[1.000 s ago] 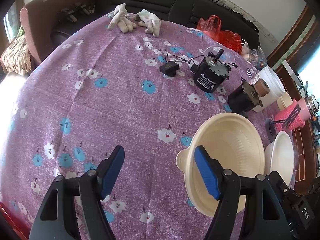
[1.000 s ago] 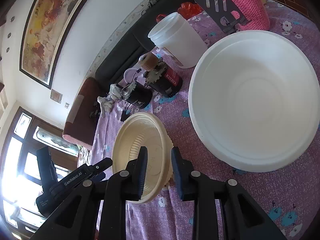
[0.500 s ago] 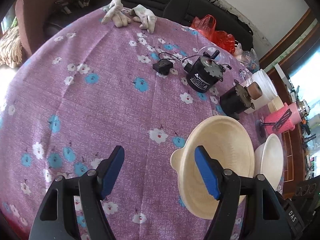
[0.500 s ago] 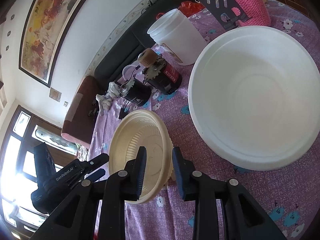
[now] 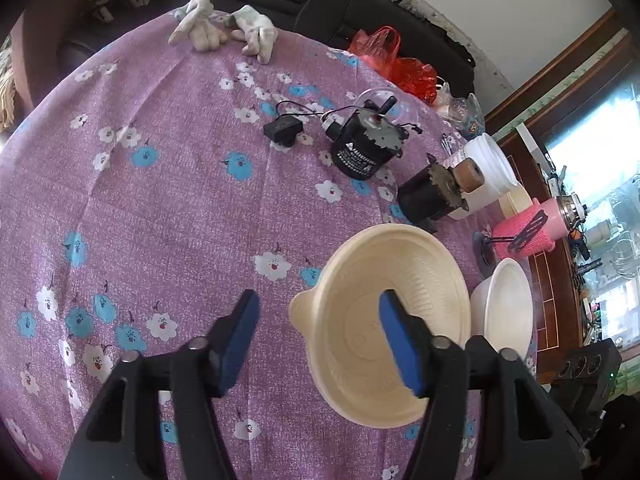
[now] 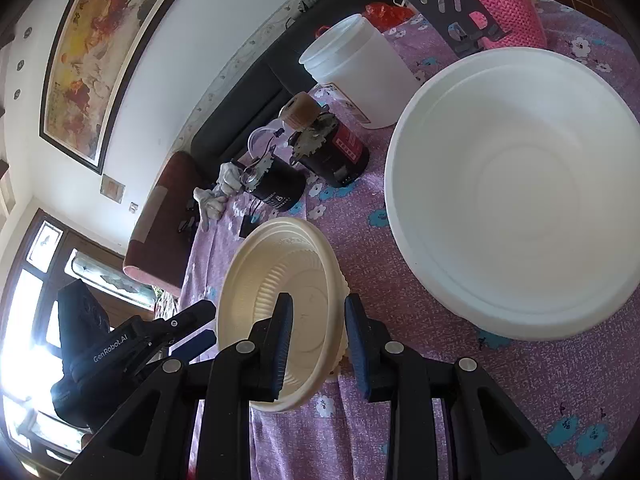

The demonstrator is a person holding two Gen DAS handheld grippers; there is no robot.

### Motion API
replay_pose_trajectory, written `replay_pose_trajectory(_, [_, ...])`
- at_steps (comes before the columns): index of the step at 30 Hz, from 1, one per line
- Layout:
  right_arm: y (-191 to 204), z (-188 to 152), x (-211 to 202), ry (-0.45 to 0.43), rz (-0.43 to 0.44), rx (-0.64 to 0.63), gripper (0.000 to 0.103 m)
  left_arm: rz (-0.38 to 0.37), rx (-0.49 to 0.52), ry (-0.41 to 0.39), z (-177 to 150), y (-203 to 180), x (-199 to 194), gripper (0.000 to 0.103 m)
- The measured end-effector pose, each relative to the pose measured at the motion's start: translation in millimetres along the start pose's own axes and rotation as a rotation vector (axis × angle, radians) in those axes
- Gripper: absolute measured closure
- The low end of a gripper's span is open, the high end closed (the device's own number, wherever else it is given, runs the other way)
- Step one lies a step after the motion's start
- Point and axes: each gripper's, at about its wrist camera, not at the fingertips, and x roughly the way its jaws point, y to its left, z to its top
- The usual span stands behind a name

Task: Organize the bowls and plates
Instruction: 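Lift the beige bowl and carry it toward the red plate stack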

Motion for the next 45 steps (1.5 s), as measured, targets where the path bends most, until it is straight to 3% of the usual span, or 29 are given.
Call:
replay_pose_trajectory(6, [-1.6,-0.1,-0.6,0.004,0.011,0.013,0.072,-0.015,0.009,0.040,-2.3,-1.4,11.1,0.067])
replay_pose_trajectory(15, [-5.5,0.7,0.9,-0.001,0.001,0.028,0.071,-0.025,0.003,0.031,-2.2,-0.6,9.0,0.076])
replay_pose_trajectory(17, [-4.9,0.5,-0.6,-0.016,-0.008,0.024,0.071,-0.027,-0.001,0.036,-2.1,0.2,9.9,0.083])
replay_pose_trajectory(24, [-1.2,1.1,-5.4,-0.051,-0.051,-0.011,0.091,-0.025,-0.009,0.017,-2.2,1.6,6.2,0.086])
replay_pose_trajectory(36, [2.5,-1.0,-8.8,-0.076,-0.086,-0.044,0.093,-0.023,0.008,0.001,-4.4,-2.9,1.2,0.086])
replay_pose_trajectory(45, [15.5,-5.1,-20.0,-0.083,-0.062,-0.069,0.093,-0.032,-0.005,-0.045,-15.1,0.0,-29.5,0.086])
